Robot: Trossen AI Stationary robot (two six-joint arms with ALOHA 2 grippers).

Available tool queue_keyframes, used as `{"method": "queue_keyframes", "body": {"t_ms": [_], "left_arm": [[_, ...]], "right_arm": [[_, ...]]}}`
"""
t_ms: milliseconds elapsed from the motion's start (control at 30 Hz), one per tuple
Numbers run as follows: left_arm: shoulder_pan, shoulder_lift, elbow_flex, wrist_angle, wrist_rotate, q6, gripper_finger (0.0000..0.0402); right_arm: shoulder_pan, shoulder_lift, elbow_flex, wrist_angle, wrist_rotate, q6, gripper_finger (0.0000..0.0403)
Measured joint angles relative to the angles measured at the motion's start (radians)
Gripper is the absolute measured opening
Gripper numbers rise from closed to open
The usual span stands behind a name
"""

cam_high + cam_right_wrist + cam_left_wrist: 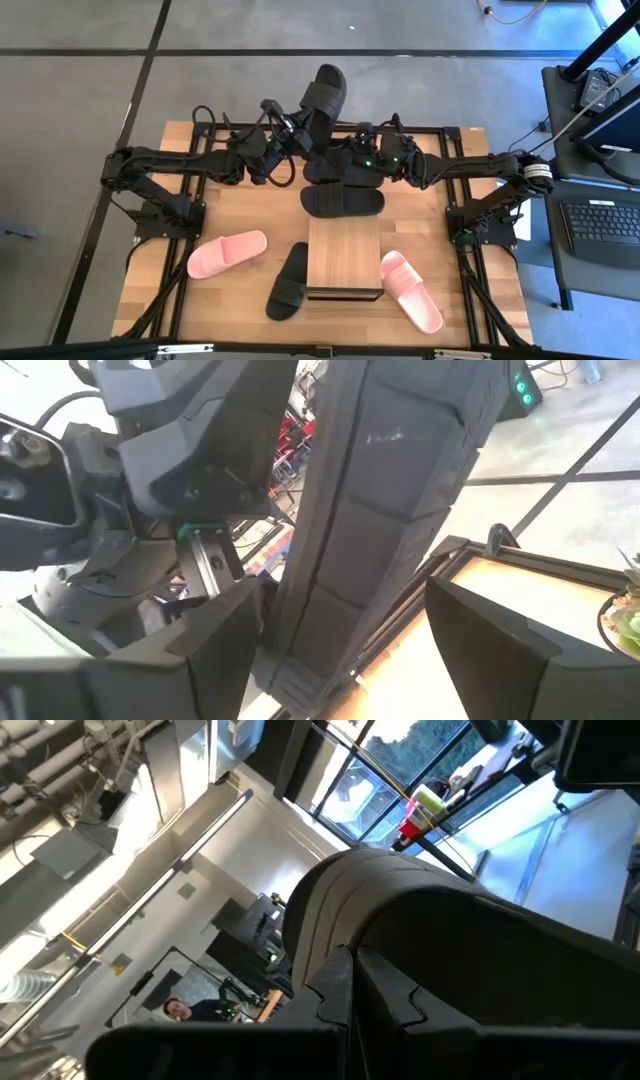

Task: Pick and place slides into the shelf
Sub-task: Put the black slipper on the shelf

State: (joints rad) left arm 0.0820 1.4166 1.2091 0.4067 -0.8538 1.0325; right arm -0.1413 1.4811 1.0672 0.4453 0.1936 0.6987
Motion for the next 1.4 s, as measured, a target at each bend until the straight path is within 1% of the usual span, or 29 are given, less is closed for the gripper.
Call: {"method": "queue_keyframes", "body": {"t_ms": [233, 533, 667, 833, 1000, 1167, 1267, 1400], "left_arm": [[0.000, 0.000, 0.000, 0.011, -0.027, 0.050, 0.0000], [0.000, 0.000, 0.000, 0.038, -0.022, 0.051, 0.0000], [0.000, 0.000, 0.000, 0.037, -0.022, 0.051, 0.0000], [0.000, 0.000, 0.000, 0.036, -0.021, 0.051, 0.0000], [0.000, 0.000, 0.000, 0.036, -0.020, 0.051, 0.0000], [0.000, -0.001, 0.000, 0.034, -0.017, 0.051, 0.0000], [-0.001, -0.002, 0.000, 0.032, -0.012, 0.051, 0.0000], [-0.001, -0.002, 0.000, 0.030, -0.012, 0.053, 0.0000]], "right_arm": [[0.000, -0.001, 0.000, -0.018, 0.000, -0.031, 0.0278], [-0.001, -0.001, 0.000, -0.020, 0.000, -0.048, 0.0278], [-0.001, -0.001, 0.000, -0.020, 0.000, -0.048, 0.0266], [-0.001, -0.001, 0.000, -0.020, -0.001, -0.050, 0.0224], [-0.001, -0.001, 0.000, -0.020, 0.000, -0.058, 0.0162], [-0.002, -0.001, -0.001, -0.023, -0.004, -0.126, 0.0101], [-0.002, -0.001, -0.001, -0.023, -0.018, -0.155, 0.0079], [-0.010, -0.001, -0.001, -0.022, -0.059, -0.149, 0.0072]]}}
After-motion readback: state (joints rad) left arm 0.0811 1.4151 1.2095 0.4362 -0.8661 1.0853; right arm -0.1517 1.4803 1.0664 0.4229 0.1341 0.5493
